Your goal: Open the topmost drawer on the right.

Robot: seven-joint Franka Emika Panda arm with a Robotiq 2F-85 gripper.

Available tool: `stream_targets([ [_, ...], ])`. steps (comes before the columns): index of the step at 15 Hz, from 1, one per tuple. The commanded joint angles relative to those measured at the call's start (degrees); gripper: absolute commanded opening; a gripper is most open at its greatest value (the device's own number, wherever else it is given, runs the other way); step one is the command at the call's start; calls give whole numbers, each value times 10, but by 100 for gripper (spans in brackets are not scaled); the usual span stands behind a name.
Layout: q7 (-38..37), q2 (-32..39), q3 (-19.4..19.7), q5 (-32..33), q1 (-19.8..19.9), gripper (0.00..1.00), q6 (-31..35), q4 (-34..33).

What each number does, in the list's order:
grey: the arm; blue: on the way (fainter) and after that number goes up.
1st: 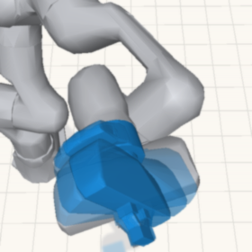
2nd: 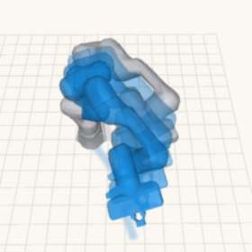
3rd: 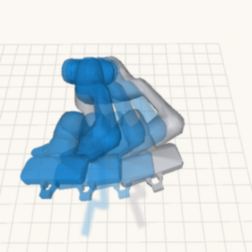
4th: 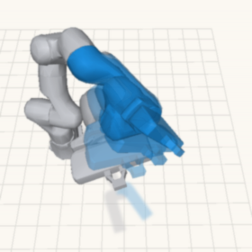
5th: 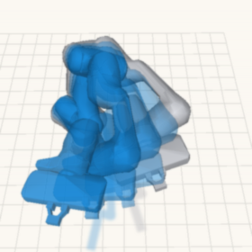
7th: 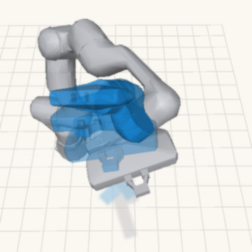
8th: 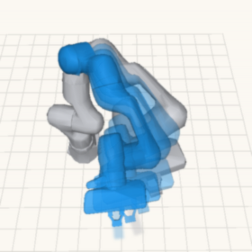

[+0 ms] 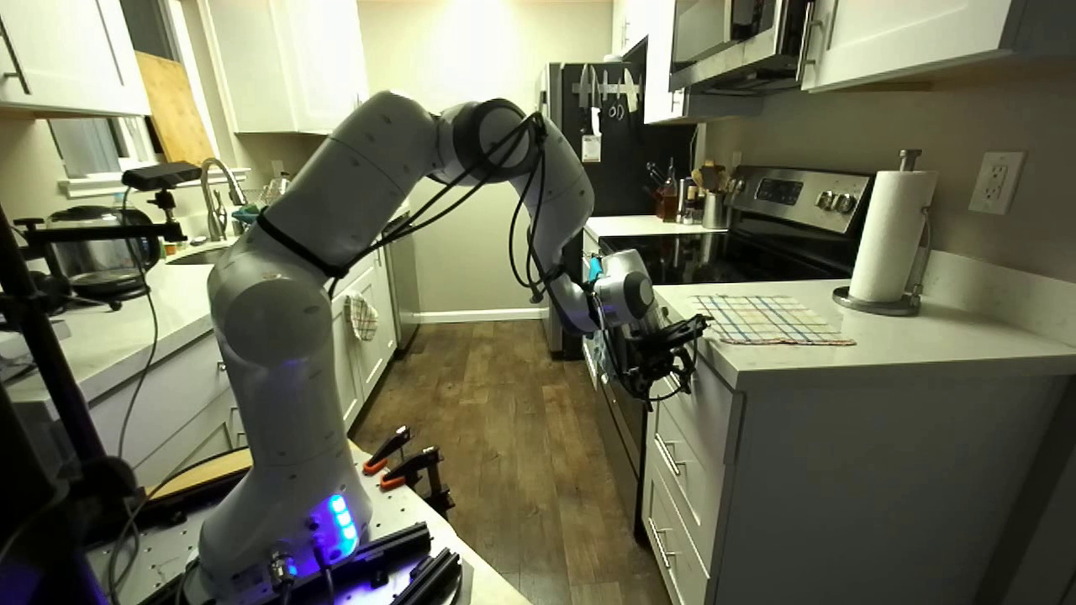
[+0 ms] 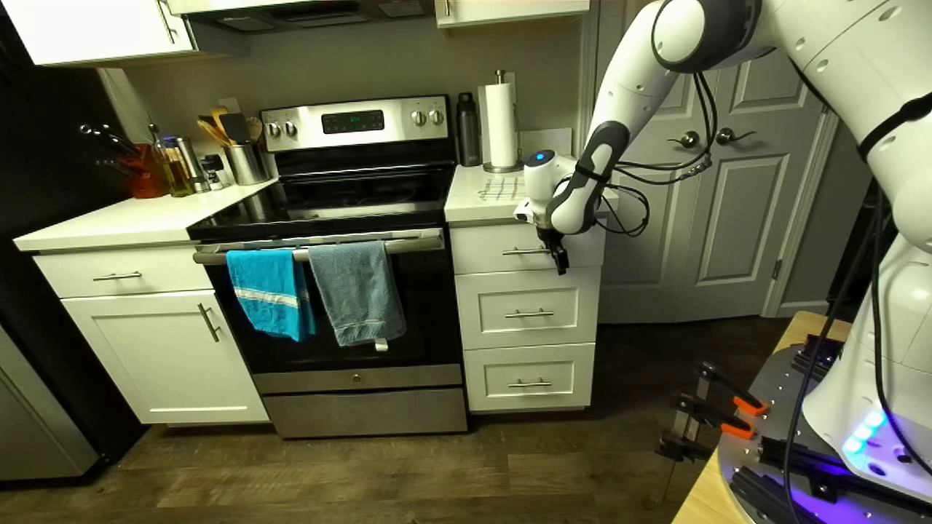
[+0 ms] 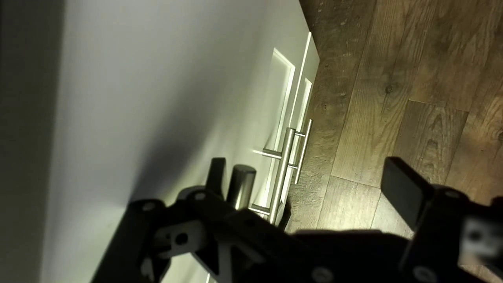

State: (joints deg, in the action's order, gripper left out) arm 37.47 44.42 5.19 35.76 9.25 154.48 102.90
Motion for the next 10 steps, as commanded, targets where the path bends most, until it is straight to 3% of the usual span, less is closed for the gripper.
stream_targets([
  [1, 10, -5, -9, -3, -1, 100, 19, 26],
  [5, -8, -13, -10, 17, -21, 100, 68, 90],
  [10, 0, -12, -1, 56, -30, 100, 82, 100],
])
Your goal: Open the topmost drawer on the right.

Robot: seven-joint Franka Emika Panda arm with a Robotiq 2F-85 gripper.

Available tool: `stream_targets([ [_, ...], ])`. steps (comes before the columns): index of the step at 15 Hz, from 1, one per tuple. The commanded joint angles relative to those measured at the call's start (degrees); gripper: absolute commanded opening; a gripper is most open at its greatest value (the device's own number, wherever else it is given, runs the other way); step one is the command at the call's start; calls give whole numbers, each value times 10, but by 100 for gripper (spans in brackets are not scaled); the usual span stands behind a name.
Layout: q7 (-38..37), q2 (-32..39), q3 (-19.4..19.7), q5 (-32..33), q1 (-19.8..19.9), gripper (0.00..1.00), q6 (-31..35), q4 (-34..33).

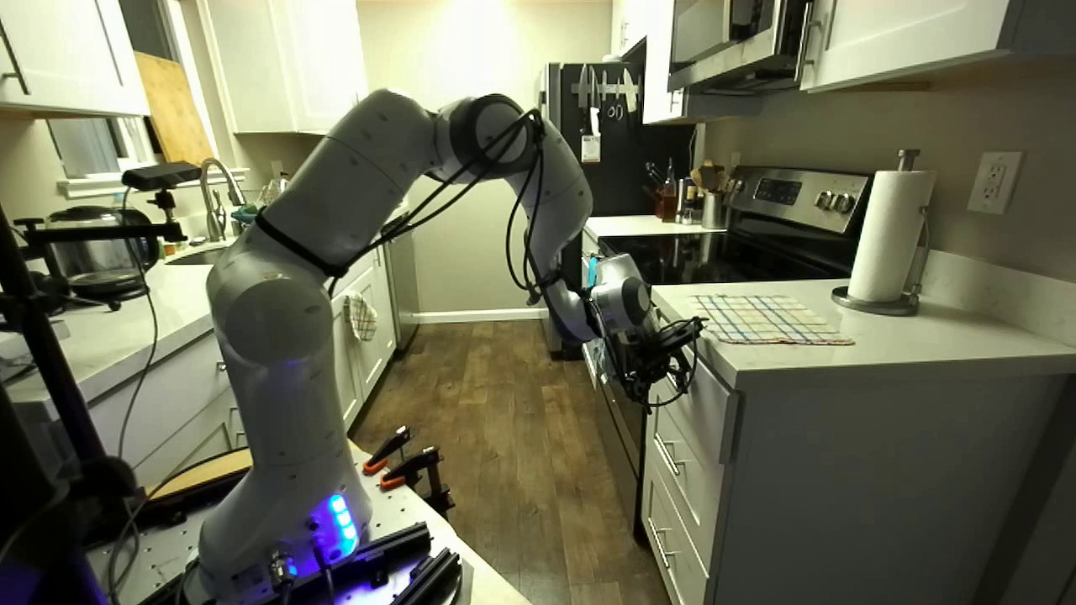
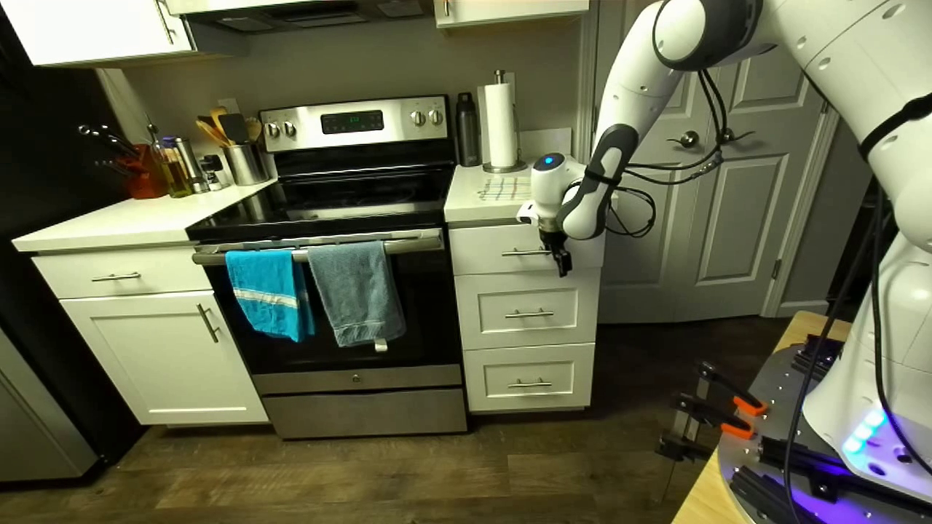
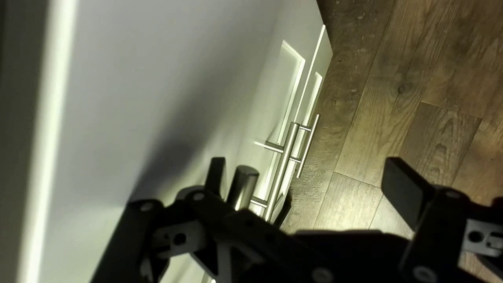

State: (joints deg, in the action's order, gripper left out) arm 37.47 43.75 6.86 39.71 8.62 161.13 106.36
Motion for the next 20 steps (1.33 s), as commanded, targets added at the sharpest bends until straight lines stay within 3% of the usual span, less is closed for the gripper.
stream_targets([
  [1, 5, -5, -21, 21, -21, 100, 10, 65],
  [6, 20, -4, -36, 28, -11, 100, 6, 66],
  [20, 15, -1, -26, 115, -13, 100, 10, 67],
])
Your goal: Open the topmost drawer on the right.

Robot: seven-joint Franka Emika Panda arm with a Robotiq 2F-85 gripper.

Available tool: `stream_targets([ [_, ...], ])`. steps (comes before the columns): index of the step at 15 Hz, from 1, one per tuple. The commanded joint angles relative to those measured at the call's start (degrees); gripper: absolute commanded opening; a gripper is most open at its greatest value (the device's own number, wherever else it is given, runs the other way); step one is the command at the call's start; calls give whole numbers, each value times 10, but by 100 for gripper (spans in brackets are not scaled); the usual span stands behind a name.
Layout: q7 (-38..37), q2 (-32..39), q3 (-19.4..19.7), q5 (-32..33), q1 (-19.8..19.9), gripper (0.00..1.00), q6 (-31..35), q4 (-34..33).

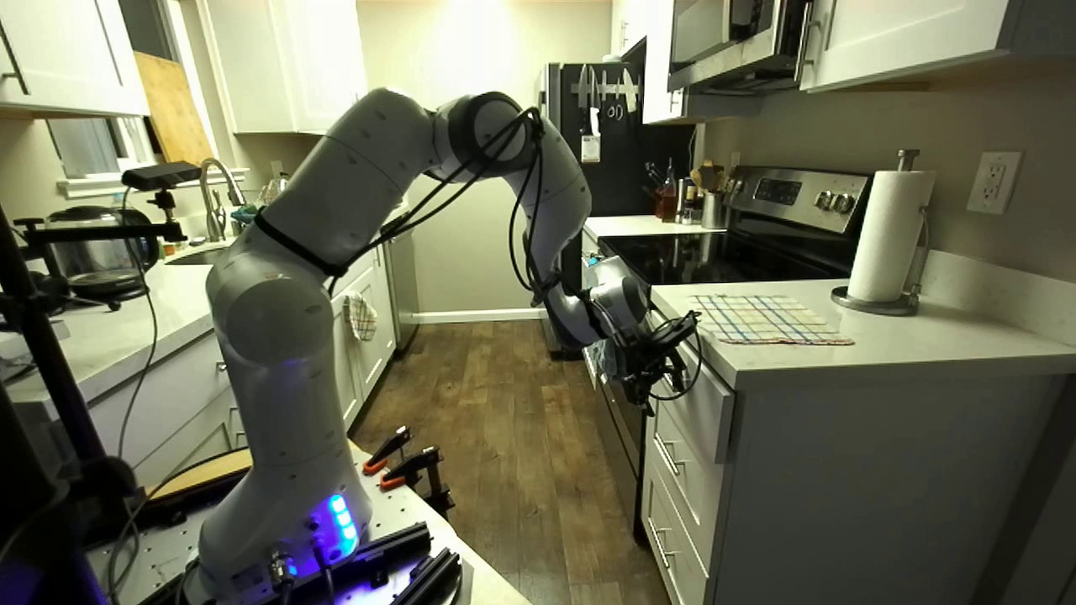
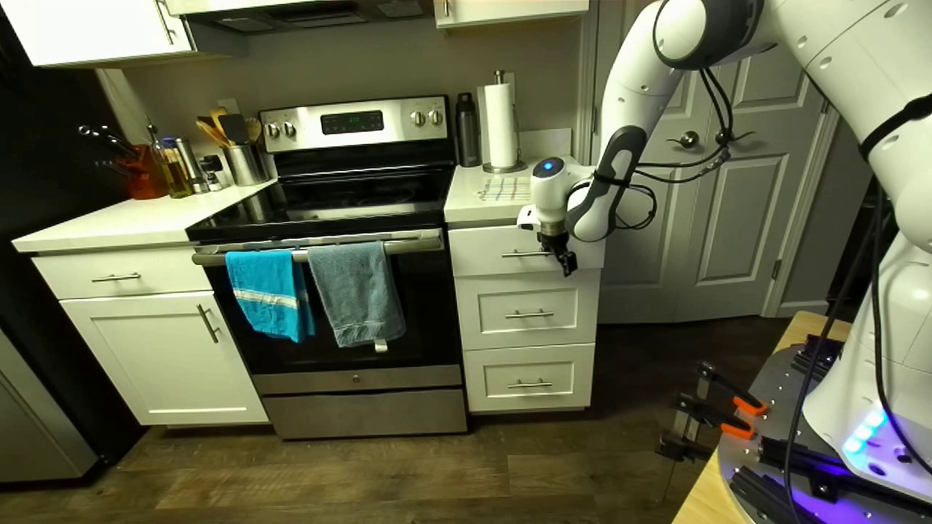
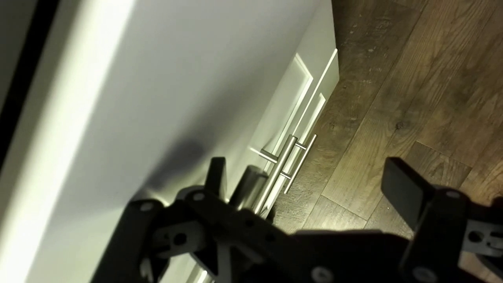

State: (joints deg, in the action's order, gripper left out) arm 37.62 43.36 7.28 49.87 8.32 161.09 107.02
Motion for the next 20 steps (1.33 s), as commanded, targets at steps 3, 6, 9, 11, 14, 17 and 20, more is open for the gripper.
stream_targets([
  [3, 11, 3, -28, 36, -12, 100, 11, 59],
  [6, 8, 2, -24, 68, -14, 100, 15, 60],
  [9, -3, 2, -19, 109, -13, 100, 39, 60],
  [11, -4, 1, -18, 133, -12, 100, 40, 60],
  [14, -2, -1, -3, 138, 8, 100, 0, -1],
  [17, -2, -1, -3, 145, 9, 100, -1, -1],
  [20, -2, -1, -3, 146, 9, 100, -1, -1],
])
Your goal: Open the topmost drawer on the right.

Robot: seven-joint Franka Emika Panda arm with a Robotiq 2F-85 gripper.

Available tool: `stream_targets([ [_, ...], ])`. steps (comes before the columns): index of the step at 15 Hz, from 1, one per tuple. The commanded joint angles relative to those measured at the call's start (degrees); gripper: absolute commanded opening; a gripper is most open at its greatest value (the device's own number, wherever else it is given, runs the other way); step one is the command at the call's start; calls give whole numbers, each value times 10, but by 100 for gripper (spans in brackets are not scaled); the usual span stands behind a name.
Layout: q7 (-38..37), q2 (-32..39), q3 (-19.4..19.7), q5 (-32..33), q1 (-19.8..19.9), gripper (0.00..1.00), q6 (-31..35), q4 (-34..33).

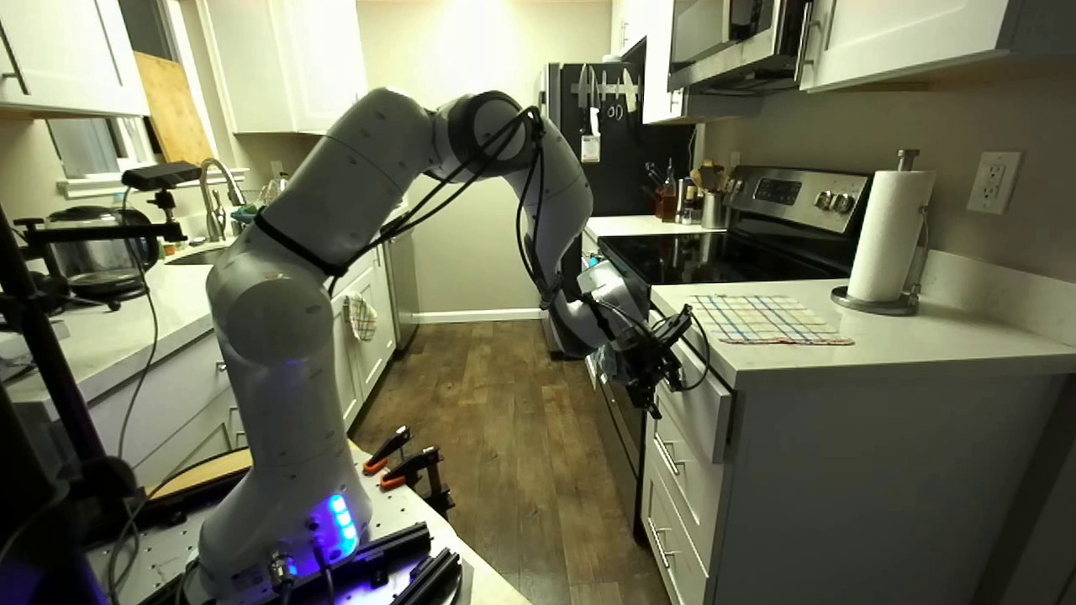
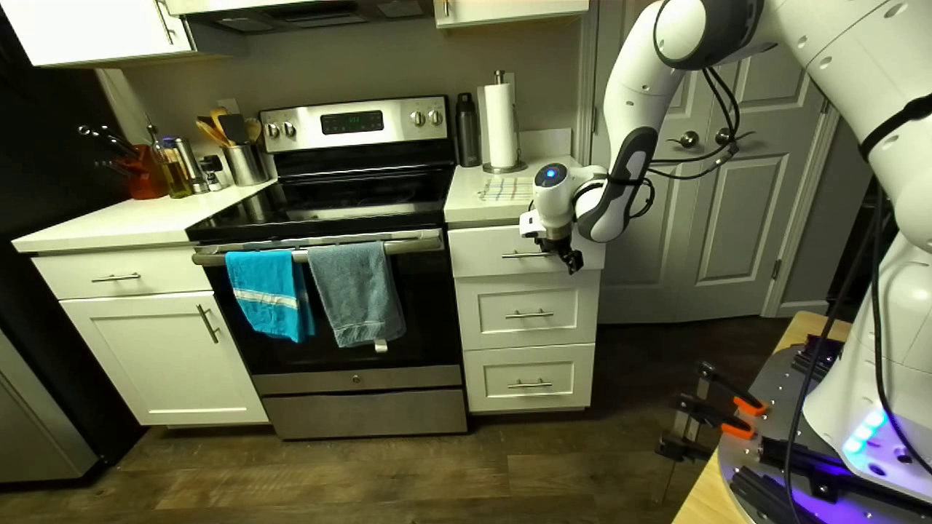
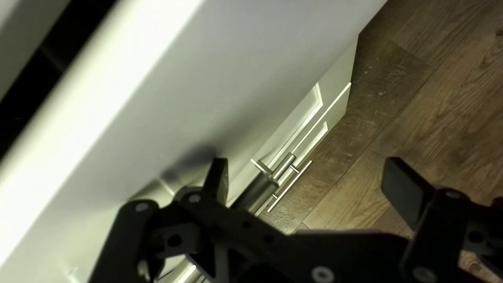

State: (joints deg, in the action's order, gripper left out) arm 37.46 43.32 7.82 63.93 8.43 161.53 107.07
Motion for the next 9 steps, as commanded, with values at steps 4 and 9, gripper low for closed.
stream_targets([
  [4, -1, -1, -8, 5, 7, 100, -5, -1],
  [9, -3, -2, -9, 7, 5, 100, -3, 3],
])
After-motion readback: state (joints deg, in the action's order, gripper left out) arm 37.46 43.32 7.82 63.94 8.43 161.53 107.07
